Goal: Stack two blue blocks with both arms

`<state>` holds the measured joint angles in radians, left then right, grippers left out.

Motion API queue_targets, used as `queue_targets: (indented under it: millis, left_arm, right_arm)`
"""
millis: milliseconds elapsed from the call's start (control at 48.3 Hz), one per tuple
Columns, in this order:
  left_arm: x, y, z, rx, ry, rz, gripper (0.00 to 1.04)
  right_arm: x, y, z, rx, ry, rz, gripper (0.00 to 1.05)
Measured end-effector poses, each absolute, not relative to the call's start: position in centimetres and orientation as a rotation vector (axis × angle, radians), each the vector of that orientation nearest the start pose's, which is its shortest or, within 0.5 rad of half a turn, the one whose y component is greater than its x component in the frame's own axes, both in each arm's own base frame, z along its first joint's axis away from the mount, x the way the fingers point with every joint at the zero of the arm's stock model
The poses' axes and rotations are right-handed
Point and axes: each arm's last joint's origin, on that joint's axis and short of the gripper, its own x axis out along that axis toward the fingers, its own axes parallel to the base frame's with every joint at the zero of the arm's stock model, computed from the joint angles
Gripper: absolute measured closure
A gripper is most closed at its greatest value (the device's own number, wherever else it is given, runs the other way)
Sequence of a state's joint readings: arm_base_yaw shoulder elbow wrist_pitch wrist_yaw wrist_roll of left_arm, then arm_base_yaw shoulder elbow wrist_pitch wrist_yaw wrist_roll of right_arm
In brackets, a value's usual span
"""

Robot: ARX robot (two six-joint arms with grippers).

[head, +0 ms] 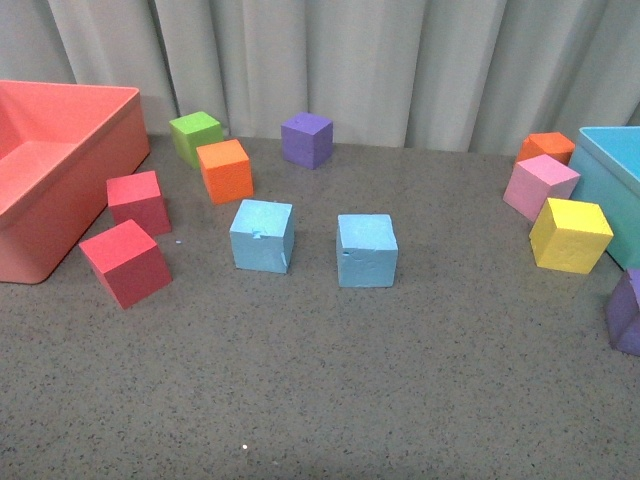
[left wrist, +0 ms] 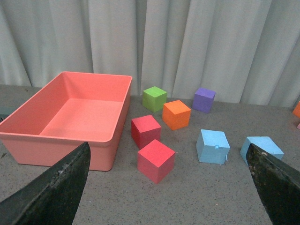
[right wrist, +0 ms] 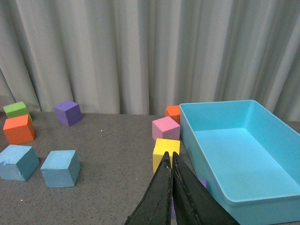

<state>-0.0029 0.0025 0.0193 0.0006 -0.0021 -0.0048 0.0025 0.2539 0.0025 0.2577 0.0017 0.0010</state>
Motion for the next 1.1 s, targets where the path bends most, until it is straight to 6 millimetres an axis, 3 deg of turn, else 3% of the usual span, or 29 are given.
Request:
queue_targets:
  millis: [642,787,1098]
  left_arm:
    - [9.7,0.0,17.0,-0.005,-0.017,-0.001,0.07]
    - [9.7,0.0,17.0,-0.005,-0.017,0.0,0.07]
    - [9.7,0.0,17.0,-0.005,-0.017,0.0,0.07]
  right_arm:
    - [9.8,0.0,16.4,0.0,0.0,0.004,1.03]
    - [9.8,0.0,16.4,0.0,-0.001,0.004,0.75]
    - [9.8,0.0,16.4,0.0,-0.001,0.004,0.23]
